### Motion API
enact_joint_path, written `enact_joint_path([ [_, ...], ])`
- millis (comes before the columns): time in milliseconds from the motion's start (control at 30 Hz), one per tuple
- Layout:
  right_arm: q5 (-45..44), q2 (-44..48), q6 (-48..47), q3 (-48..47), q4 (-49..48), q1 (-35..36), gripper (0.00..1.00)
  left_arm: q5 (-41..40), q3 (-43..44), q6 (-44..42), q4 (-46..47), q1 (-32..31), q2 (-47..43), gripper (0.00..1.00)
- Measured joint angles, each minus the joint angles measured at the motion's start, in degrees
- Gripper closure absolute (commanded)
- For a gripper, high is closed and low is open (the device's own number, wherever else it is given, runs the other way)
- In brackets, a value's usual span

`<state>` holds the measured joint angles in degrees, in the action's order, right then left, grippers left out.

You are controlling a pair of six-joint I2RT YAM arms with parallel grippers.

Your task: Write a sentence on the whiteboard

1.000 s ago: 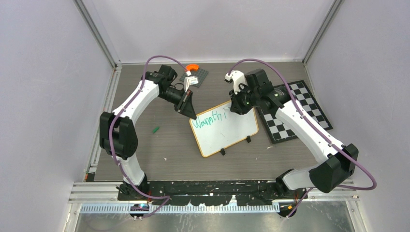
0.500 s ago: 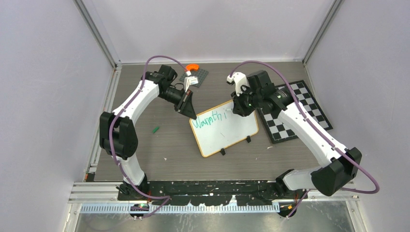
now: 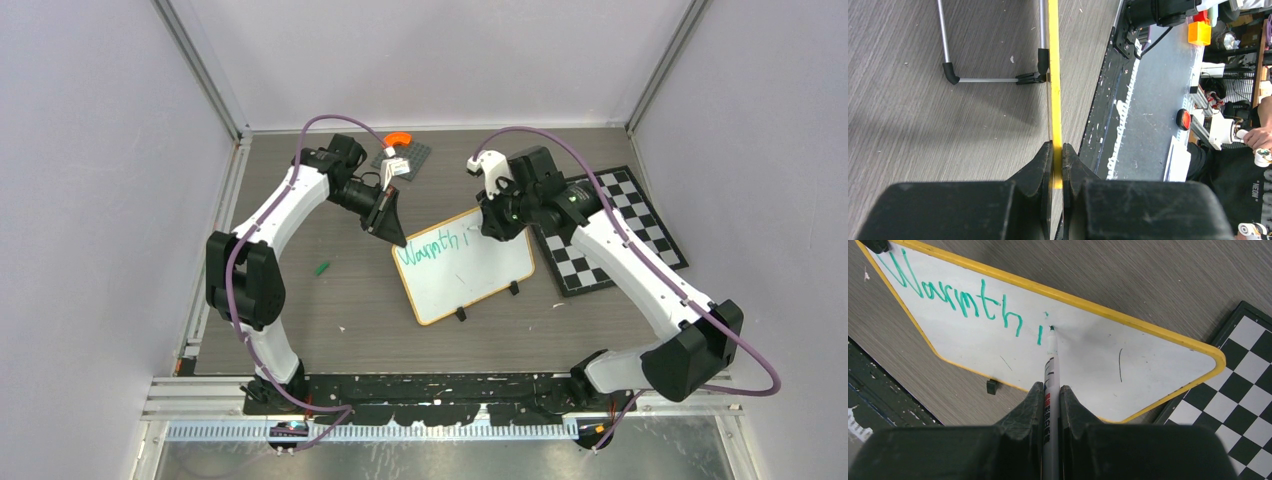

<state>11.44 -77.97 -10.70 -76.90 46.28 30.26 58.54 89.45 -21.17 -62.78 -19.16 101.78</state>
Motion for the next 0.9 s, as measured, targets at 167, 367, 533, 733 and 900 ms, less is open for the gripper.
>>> enact_joint_path([
  [167, 0.0, -0.2, 0.0, 1.7, -1.0, 0.0, 1.00, -0.1, -0.2, 0.0, 0.0, 0.0, -0.2, 1.00],
  [367, 0.2, 0.0, 0.1, 5.7, -0.7, 0.0, 1.00, -0.6, -0.2, 0.0, 0.0, 0.0, -0.2, 1.00],
  [533, 0.2, 0.2, 0.1, 6.0, -0.8, 0.0, 1.00, -0.6, -0.2, 0.0, 0.0, 0.0, -0.2, 1.00],
  [733, -0.2, 0.1, 0.0, 4.6, -0.8, 0.0, 1.00, -0.6, -0.2, 0.0, 0.0, 0.0, -0.2, 1.00],
  [900, -0.9, 0.1, -0.1, 2.0, -1.4, 0.0, 1.00, -0.5, -0.2, 0.1, 0.0, 0.0, -0.2, 1.00],
])
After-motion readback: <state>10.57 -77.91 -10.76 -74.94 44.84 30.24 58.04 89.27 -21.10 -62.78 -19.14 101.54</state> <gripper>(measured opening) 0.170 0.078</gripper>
